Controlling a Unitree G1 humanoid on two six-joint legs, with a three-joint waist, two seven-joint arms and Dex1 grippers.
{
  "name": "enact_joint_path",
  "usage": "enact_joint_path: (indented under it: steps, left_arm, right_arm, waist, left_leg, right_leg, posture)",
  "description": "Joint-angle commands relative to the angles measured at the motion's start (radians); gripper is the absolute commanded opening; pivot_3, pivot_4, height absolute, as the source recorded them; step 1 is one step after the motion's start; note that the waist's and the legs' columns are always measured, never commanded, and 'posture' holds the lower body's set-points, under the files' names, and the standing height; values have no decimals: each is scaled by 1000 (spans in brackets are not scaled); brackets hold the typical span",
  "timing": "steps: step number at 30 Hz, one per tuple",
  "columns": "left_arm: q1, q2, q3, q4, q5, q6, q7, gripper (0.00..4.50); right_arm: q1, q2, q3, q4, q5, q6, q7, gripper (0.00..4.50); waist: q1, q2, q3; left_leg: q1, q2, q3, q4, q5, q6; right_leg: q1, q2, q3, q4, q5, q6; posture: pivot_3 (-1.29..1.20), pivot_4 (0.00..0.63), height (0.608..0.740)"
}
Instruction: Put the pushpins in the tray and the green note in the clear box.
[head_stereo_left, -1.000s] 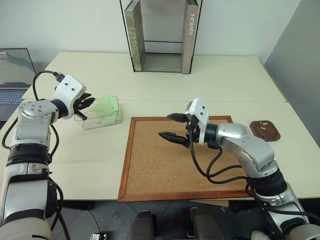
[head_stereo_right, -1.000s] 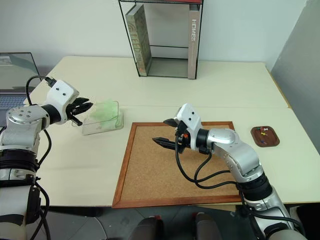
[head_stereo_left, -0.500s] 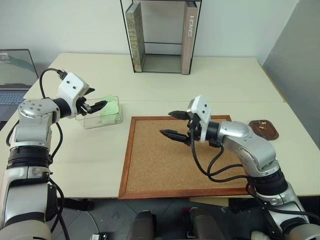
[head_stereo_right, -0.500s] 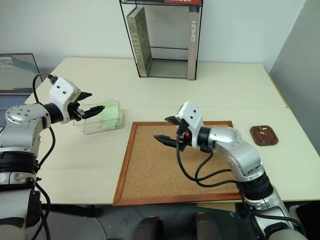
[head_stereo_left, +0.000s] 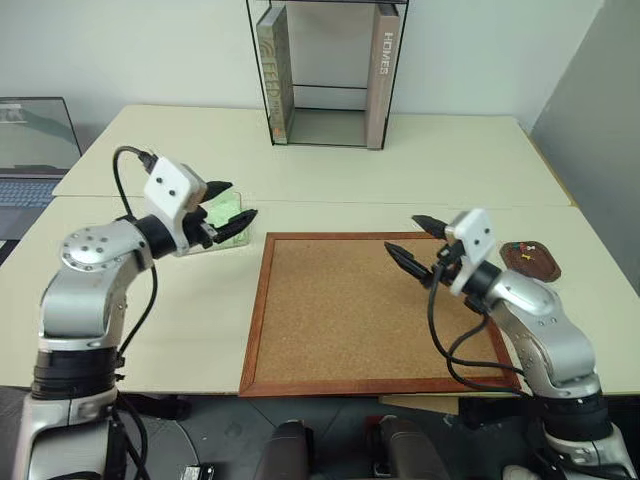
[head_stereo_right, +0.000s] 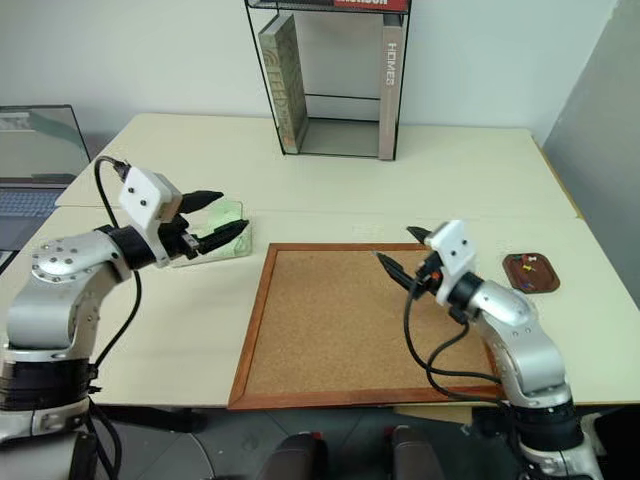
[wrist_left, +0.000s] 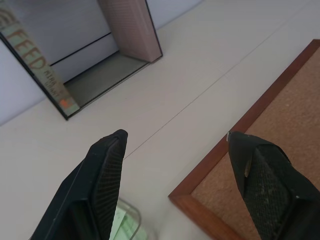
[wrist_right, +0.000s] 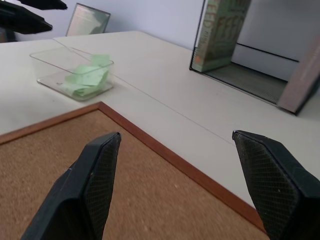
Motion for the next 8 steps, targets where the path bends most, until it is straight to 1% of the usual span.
enact_joint_path:
  steps: [1, 4, 8]
  left_arm:
    - [106, -46, -31, -167, -70, 46, 5, 3404]
    - [194, -69, -52, -241, -88, 77, 17, 3404]
    - [264, -93, -75, -272, -78, 71, 40, 3404]
  right_arm:
    - [132, -52, -44, -106, 52, -8, 61, 3777]
    - [181, -73, -53, -120, 76, 5, 77, 3777]
    - [183, -84, -50, -102, 75, 1, 84, 3777]
  waist:
    - [-2, 0, 0]
    - [-10, 0, 0]
    - [-13, 0, 0]
  left_leg:
    - [1, 0, 0, -1, 0, 0]
    - [1, 1, 1, -1, 0, 0]
    - [3, 1, 0, 0, 1, 1]
  right_leg:
    - [0, 0, 1, 0, 0, 0]
    - [0, 1, 1, 0, 0, 0]
    - [2, 1, 0, 0, 0, 0]
  posture:
    - [0, 150, 740]
    - [0, 150, 740]
    - [0, 150, 740]
